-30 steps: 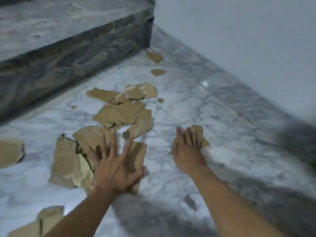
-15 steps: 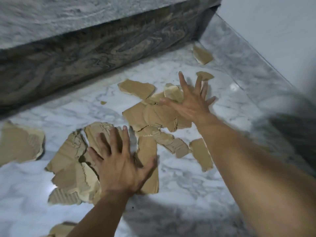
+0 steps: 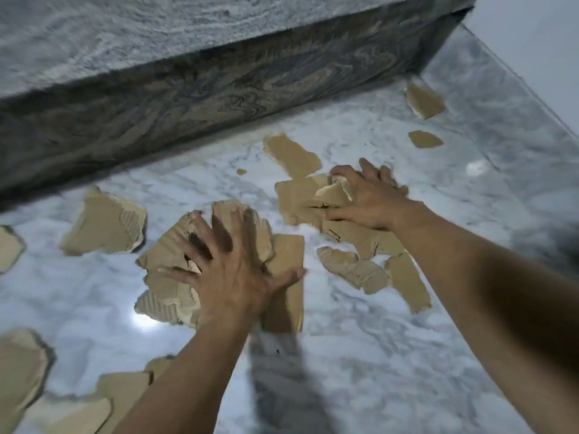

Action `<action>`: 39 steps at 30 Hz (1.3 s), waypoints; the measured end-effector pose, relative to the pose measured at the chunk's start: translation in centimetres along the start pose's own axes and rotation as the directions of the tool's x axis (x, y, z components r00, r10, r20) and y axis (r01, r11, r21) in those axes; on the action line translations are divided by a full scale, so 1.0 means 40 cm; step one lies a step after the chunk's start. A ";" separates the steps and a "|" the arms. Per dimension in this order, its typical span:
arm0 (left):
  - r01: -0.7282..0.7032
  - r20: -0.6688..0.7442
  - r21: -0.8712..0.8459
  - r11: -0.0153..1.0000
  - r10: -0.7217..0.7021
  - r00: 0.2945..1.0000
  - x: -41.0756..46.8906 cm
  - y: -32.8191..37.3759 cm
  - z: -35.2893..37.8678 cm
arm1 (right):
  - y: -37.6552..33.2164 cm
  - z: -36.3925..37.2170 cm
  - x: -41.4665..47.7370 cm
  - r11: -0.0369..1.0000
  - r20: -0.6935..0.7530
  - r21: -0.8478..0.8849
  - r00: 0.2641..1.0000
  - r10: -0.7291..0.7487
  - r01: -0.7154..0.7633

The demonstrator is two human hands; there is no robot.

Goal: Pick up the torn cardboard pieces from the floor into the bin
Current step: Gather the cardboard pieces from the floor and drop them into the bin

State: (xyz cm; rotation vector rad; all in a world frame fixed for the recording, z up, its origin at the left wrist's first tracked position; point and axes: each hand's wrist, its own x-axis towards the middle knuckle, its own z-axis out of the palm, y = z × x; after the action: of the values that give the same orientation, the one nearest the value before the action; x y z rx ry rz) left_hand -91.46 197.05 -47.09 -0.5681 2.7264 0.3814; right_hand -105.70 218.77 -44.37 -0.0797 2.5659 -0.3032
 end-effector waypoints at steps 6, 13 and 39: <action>0.077 0.048 0.054 0.996 -0.079 0.996 0.009 -0.062 -0.033 | -0.033 0.062 -0.037 0.995 0.110 -0.095 0.993 0.029 -0.019; 0.127 0.170 -0.036 0.991 -0.119 0.978 -0.013 -0.086 -0.052 | -0.030 0.220 -0.155 0.973 -0.333 -0.212 0.930 -0.158 0.089; -0.014 -0.059 -0.119 0.993 0.007 0.998 -0.099 -0.110 -0.027 | -0.078 0.305 -0.296 0.997 -0.366 -0.022 0.929 0.058 -0.070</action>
State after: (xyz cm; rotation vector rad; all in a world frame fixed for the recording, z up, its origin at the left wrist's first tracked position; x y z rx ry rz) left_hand -86.43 194.15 -45.50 -0.6061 2.7776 0.5418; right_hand -89.21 214.71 -47.57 0.0543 2.9377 -0.2694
